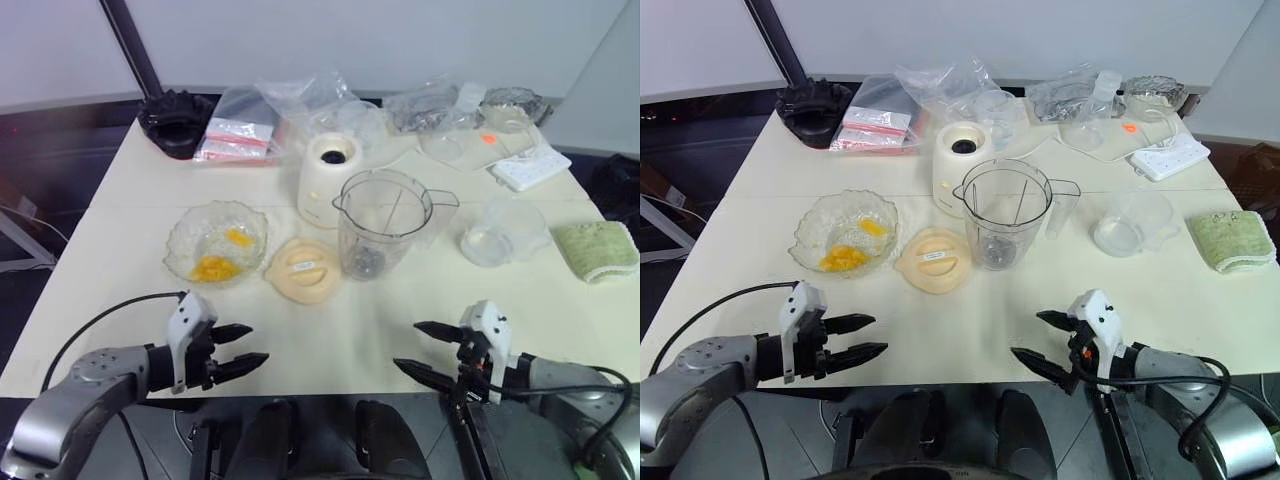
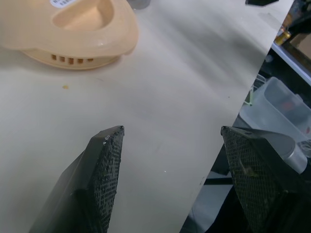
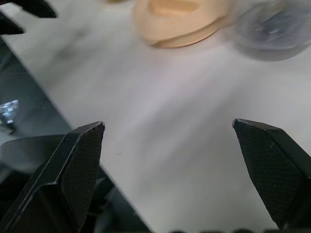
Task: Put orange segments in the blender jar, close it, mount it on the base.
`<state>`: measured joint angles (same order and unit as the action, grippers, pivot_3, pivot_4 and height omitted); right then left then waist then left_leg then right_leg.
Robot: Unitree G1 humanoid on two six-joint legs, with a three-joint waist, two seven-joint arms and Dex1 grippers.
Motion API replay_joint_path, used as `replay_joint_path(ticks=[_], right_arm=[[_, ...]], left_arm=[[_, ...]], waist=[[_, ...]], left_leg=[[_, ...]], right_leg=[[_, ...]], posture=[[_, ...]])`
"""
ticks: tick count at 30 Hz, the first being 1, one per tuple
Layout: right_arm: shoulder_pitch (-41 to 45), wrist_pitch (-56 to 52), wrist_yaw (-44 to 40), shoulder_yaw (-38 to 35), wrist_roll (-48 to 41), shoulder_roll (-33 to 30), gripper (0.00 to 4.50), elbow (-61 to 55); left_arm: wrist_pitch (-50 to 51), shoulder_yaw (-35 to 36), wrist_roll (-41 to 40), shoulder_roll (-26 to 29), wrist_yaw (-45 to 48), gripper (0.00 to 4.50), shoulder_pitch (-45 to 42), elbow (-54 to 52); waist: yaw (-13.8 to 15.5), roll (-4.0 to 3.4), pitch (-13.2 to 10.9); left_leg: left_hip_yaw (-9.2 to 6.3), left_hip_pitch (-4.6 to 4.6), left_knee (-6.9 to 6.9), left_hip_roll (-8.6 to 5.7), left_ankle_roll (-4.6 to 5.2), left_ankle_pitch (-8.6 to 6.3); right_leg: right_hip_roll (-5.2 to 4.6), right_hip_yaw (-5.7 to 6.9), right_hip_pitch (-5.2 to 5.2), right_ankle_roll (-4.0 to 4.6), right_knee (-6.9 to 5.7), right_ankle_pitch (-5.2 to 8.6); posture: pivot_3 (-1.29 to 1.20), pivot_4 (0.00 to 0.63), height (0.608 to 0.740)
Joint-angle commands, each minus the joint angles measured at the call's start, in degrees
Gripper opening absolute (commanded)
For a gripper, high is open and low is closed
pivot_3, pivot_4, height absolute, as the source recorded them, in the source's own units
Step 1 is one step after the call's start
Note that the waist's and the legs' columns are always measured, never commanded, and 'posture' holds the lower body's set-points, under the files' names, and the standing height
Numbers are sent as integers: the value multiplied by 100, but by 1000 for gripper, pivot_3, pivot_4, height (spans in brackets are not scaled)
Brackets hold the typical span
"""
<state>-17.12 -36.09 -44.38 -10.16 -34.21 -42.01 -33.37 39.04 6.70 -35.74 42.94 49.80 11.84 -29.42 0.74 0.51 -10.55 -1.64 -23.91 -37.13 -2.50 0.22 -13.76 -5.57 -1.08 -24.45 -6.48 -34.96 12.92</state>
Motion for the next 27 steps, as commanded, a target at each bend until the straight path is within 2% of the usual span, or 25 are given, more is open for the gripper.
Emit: replay_joint_path(ticks=[1,16,27], right_arm=[[-36,52,-13,-38,-49,18,4431,-143],[90,111,53,42,48,60,4431,-77],[304,168,10,83,137,76,4431,92]], left_arm=[[-312,-91,184,149,232,3300,-12,23],[-193,-97,22,35,136,3300,-170,1],[-18,138,-28,341,180,3300,-1065,408]], waist=[[4,0,0],[0,0,2],[1,2,3]], left_leg=[[0,0,0,0,0,0],[2,1,-1,0,1,1],[3,2,-7,0,2,1]], right_leg=[[0,0,0,0,0,0],[-1,-1,1,2,0,-2],[3,4,4,2,-5,-2]], posture=[[0,150,740],[0,150,740],[0,150,740]])
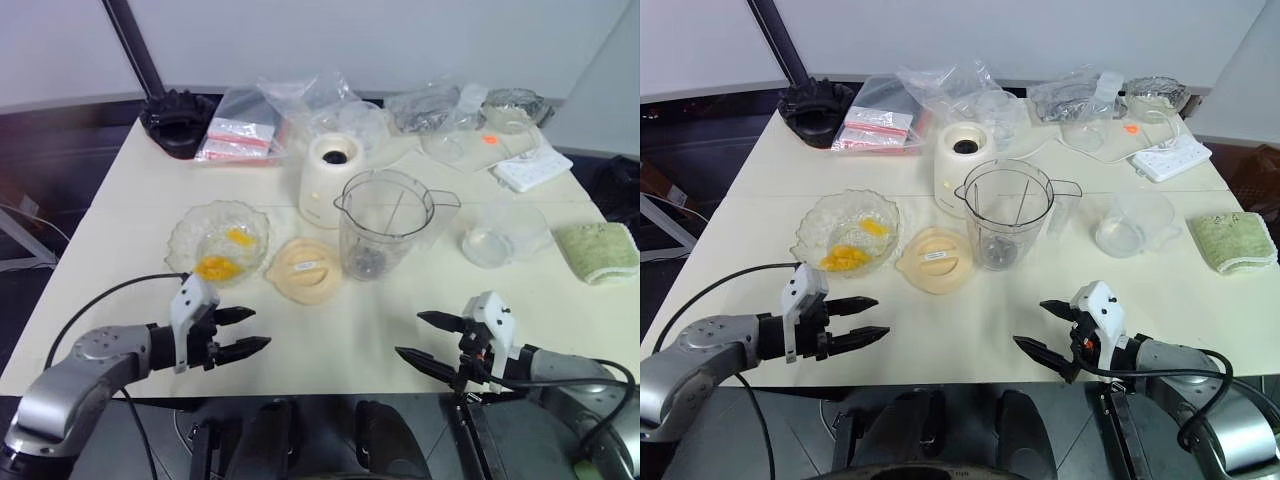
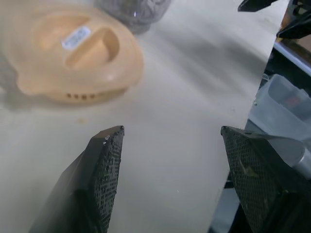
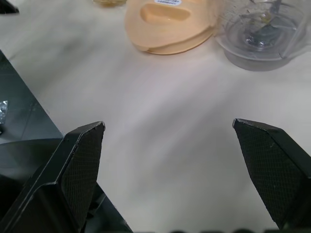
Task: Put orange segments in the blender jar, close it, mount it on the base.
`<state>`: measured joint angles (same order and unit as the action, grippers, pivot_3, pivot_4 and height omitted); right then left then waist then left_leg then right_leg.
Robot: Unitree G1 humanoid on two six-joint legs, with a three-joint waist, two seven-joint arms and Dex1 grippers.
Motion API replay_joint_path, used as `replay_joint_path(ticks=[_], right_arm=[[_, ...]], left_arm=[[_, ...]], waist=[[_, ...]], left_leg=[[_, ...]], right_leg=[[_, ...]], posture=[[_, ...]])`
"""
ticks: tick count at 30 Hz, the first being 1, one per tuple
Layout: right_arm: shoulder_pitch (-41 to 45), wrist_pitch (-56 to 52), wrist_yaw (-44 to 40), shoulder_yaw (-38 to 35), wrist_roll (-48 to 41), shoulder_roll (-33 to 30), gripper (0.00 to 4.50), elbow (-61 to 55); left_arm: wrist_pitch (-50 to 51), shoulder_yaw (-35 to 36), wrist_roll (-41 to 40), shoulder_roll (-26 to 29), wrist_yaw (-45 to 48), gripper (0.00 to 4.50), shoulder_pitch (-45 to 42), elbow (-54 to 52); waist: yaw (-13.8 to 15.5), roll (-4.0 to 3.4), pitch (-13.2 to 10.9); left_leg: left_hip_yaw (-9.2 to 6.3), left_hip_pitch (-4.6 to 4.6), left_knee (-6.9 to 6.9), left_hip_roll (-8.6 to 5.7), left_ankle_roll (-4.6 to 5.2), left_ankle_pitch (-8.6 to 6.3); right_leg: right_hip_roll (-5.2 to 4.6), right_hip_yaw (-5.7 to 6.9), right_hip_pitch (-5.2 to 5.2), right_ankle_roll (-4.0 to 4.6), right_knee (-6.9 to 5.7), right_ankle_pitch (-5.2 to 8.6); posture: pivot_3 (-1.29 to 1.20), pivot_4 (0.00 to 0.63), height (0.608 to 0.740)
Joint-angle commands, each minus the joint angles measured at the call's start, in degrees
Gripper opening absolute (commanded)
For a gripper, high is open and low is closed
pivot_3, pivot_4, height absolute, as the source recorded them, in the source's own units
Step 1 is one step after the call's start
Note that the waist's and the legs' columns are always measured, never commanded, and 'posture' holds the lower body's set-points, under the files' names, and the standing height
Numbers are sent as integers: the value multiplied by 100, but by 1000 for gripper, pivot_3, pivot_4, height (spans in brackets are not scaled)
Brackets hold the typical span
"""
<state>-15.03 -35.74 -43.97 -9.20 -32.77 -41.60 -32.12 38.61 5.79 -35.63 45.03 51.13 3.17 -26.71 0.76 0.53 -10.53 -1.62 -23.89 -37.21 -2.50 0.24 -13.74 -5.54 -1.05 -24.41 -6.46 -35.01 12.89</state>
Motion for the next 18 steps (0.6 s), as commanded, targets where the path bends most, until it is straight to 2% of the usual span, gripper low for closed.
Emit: replay_joint_path(ticks=[1,5,9,14,18], right_arm=[[134,153,-17,-30,4,40,4431,-28],[405,185,-150,-165,-197,-57,4431,-265],[744,-139,-153,79,-393,-222,4431,-786],[795,-330,37,751,50,-485,4431,-1299],[718,-330,205,975,229,-478,4431,-1384]], left_arm=[[-1,260,20,265,139,3300,-324,306],[-705,94,707,1225,1030,3300,-1192,1683],[-1790,-596,1511,1568,2075,3300,-2994,3530],[-3723,-1821,3115,927,2897,3300,-5675,6633],[-4458,-2177,3735,390,3219,3300,-6754,8295]], waist=[[-2,0,0],[-4,2,-1],[24,9,-4],[126,34,2],[124,45,-4]], left_leg=[[0,2,0,0,0,0],[3,12,-2,2,1,1],[8,9,-6,2,2,2],[9,4,-15,-1,4,2],[17,-8,-28,-2,22,-7]], right_leg=[[1,0,0,0,-2,0],[9,6,4,1,-11,0],[25,13,4,0,-9,0],[32,15,8,-3,-8,-3],[32,11,4,-18,-11,-11]], posture=[[0,150,740],[0,150,740],[0,150,740],[0,150,740],[0,150,740]])
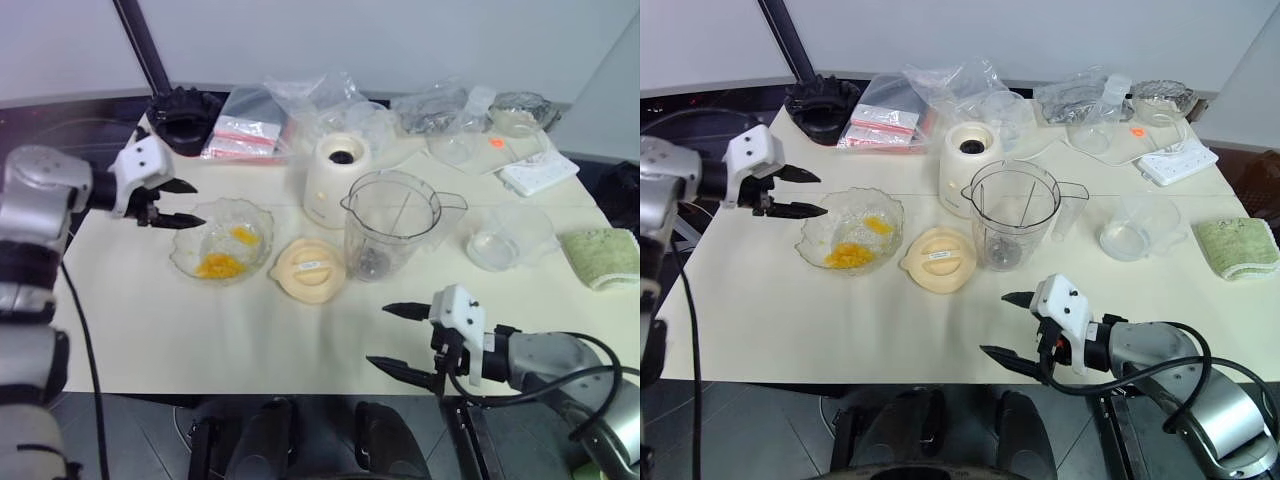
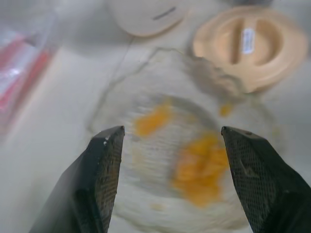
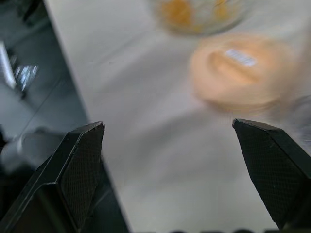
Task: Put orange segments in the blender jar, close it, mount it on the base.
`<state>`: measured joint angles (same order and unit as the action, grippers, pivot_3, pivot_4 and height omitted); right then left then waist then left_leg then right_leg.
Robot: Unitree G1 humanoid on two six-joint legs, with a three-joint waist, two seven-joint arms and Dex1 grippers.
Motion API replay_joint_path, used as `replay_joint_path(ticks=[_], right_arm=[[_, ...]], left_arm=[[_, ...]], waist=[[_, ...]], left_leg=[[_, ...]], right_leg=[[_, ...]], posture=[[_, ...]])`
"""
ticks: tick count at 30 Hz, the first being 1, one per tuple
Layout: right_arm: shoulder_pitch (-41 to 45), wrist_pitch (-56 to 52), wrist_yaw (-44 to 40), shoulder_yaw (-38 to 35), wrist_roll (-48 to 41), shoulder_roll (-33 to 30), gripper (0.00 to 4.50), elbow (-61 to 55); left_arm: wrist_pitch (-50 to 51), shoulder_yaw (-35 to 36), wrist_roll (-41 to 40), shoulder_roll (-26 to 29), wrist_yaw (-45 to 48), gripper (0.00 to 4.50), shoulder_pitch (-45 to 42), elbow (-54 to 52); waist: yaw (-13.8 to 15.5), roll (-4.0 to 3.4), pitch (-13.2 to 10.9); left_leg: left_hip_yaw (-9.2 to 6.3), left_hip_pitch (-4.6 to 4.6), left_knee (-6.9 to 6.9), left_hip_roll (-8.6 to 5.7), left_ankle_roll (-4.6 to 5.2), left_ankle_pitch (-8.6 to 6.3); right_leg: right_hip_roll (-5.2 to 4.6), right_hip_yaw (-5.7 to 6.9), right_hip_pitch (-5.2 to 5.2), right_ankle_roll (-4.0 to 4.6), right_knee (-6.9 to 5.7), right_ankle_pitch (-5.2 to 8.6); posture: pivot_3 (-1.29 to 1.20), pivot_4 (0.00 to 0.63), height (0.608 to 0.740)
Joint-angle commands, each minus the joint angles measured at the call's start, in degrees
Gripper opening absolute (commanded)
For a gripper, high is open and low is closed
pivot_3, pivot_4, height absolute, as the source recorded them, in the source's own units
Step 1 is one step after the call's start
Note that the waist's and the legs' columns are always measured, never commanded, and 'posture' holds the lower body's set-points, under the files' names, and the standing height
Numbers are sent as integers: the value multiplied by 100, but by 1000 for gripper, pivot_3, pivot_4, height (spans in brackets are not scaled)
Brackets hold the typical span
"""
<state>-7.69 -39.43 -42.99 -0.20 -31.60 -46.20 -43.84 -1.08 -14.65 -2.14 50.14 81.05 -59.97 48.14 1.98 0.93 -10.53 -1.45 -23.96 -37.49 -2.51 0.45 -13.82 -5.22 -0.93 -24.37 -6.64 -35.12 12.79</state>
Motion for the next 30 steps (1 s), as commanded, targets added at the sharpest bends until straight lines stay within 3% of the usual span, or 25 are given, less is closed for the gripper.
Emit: replay_joint_path(ticks=[1,5,14,25,30], right_arm=[[-111,88,168,116,203,8,4431,-222],[-323,211,429,180,384,187,4431,-287],[-513,86,1023,46,267,763,4431,-596],[29,173,1557,180,581,1139,4431,-294],[-131,218,1627,123,640,1214,4431,-342]], left_arm=[[-558,-259,565,-296,359,3300,-654,1186],[-746,-556,1103,-770,560,3300,-1103,2124],[-1142,-709,1938,-1445,-592,3300,-1148,2825],[-828,-847,2576,-1782,-1003,3300,-1207,3010],[-935,-1074,2984,-1785,-1028,3300,-1164,3027]], waist=[[-13,8,-5],[5,13,-7],[14,25,-6],[7,29,-5],[17,30,-4]], left_leg=[[-1,-8,-10,2,4,-2],[-9,-40,-56,13,26,-16],[-14,-43,-66,15,26,-16],[-15,-41,-68,14,26,-16],[-15,-41,-68,11,26,-16]], right_leg=[[3,2,-3,-8,0,-4],[18,9,-11,-16,-8,-8],[16,7,-11,-41,-11,-23],[18,8,-9,-45,-18,-26],[18,7,-9,-47,-19,-27]], posture=[[0,150,740],[0,150,740],[0,150,740],[0,150,740],[0,150,740]])
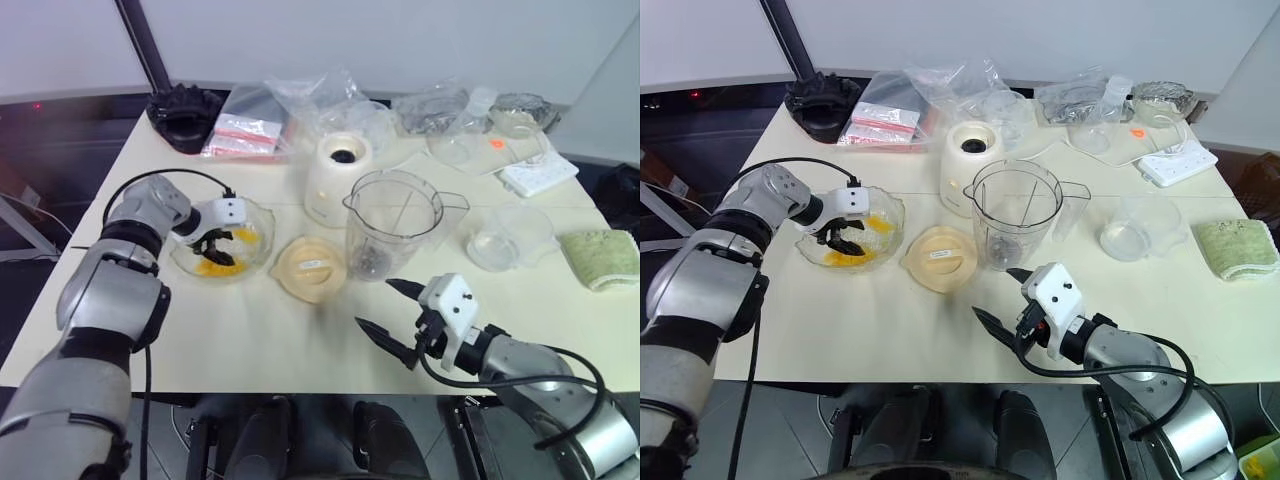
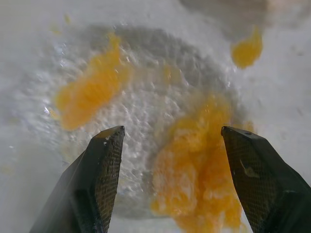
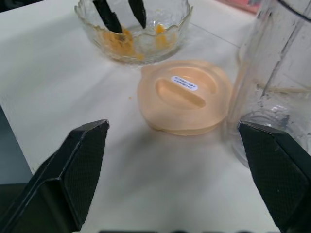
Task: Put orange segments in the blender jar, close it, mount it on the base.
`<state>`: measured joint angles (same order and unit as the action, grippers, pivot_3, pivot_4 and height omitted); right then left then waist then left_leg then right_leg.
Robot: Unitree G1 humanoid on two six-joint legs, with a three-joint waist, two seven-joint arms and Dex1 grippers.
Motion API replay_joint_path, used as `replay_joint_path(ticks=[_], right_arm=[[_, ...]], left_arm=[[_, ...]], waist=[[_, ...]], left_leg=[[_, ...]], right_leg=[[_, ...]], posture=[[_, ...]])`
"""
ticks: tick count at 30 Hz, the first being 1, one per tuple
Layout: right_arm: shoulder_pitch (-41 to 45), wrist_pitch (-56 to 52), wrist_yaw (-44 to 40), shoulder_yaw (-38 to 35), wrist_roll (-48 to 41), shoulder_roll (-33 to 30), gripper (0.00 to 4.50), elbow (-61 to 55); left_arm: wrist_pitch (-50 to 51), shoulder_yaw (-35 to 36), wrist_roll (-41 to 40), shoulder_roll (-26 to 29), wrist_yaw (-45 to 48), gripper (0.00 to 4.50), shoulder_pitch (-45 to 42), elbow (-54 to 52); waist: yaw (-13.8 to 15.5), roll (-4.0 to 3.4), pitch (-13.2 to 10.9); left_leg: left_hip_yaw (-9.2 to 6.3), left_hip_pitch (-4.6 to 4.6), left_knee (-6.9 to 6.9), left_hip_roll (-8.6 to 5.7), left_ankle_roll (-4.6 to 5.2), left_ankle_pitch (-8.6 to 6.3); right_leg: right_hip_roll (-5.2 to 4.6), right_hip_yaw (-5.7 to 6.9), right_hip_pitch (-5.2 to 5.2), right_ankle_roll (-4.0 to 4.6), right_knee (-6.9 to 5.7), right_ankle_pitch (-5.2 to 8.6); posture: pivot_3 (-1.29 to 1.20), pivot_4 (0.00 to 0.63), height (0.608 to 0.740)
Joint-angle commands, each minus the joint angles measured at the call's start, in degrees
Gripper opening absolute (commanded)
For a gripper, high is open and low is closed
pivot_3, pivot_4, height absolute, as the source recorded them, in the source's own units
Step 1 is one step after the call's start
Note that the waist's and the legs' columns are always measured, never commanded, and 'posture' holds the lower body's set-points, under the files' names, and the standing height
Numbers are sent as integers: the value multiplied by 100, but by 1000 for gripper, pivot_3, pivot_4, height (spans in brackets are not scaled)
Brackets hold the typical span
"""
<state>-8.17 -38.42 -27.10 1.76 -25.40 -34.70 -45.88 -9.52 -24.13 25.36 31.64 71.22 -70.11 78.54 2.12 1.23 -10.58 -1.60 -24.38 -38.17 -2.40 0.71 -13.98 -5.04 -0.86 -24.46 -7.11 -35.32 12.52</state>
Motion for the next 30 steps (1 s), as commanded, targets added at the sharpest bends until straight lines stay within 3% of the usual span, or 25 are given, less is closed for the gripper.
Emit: replay_joint_path(ticks=[1,15,18,23,30], right_arm=[[-114,126,39,-89,23,60,4431,-152],[-215,112,146,-176,66,65,4431,-273],[-237,107,191,-193,74,63,4500,-315],[-226,78,255,-200,67,59,4500,-359],[-90,46,222,-256,9,12,4500,-299]], left_arm=[[-82,-128,279,59,-109,3300,-145,-7],[238,-69,524,-129,-215,3300,45,70],[306,-55,535,-153,-181,2398,88,74],[387,11,493,-199,-257,51,137,70],[347,190,411,-65,-167,51,15,31]], waist=[[2,1,0],[-6,1,1],[-5,1,1],[-7,2,4],[-59,2,4]], left_leg=[[-1,0,-1,0,0,0],[-1,1,-2,0,0,0],[-1,1,-2,0,0,0],[-1,3,-2,0,0,0],[-1,5,-2,0,0,0]], right_leg=[[0,0,1,-1,0,0],[0,0,1,-2,-4,-1],[0,0,1,-2,-4,-1],[0,0,1,-2,-8,-1],[0,-1,1,-2,-12,-1]], posture=[[0,150,740],[0,150,740],[0,150,740],[0,150,740],[0,150,740]])
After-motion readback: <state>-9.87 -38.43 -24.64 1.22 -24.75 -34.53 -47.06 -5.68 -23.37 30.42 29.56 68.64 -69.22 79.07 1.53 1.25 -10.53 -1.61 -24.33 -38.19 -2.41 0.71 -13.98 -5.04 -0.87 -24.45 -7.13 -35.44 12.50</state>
